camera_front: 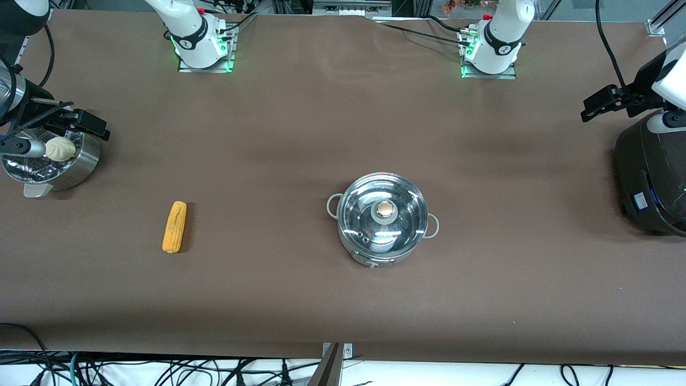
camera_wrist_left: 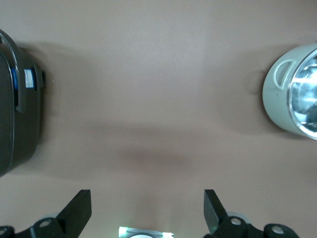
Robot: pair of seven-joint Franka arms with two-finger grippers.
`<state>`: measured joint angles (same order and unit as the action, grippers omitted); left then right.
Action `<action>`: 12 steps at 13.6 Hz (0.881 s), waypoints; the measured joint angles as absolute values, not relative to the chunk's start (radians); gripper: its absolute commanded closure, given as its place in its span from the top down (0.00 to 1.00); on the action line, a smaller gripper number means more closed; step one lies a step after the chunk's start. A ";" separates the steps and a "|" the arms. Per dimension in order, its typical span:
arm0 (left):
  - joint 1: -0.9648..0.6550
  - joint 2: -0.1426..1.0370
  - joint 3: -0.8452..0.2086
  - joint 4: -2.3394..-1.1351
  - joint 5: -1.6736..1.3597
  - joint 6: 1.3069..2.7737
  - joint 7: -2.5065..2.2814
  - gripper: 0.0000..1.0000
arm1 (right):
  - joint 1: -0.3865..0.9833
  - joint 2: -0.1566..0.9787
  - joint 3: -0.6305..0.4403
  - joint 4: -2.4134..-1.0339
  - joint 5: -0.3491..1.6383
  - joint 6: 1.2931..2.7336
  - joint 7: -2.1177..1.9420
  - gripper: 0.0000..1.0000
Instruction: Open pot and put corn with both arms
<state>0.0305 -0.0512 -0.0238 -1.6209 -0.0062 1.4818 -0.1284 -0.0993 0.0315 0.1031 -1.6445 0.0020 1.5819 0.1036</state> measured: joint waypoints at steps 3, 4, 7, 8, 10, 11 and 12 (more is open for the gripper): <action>0.034 -0.012 -0.023 -1.571 -0.006 1.481 -0.128 1.00 | -0.099 0.032 0.103 -1.643 0.002 1.582 0.104 1.00; 0.034 0.004 -0.025 -1.561 -0.006 1.481 -0.128 1.00 | -0.099 0.032 0.103 -1.643 0.002 1.582 0.104 1.00; 0.033 0.029 -0.030 -1.546 -0.006 1.481 -0.128 1.00 | -0.099 0.032 0.103 -1.643 0.002 1.582 0.104 1.00; 0.033 0.029 -0.031 -1.545 -0.006 1.480 -0.128 1.00 | -0.099 0.032 0.103 -1.642 0.002 1.582 0.104 1.00; 0.033 0.029 -0.032 -1.541 -0.006 1.479 -0.128 1.00 | -0.099 0.032 0.103 -1.642 0.002 1.582 0.104 1.00; 0.033 0.029 -0.032 -1.540 -0.006 1.479 -0.128 1.00 | -0.099 0.032 0.103 -1.642 0.002 1.582 0.104 1.00; 0.033 0.029 -0.032 -1.540 -0.006 1.478 -0.128 1.00 | -0.099 0.032 0.103 -1.642 0.002 1.582 0.104 1.00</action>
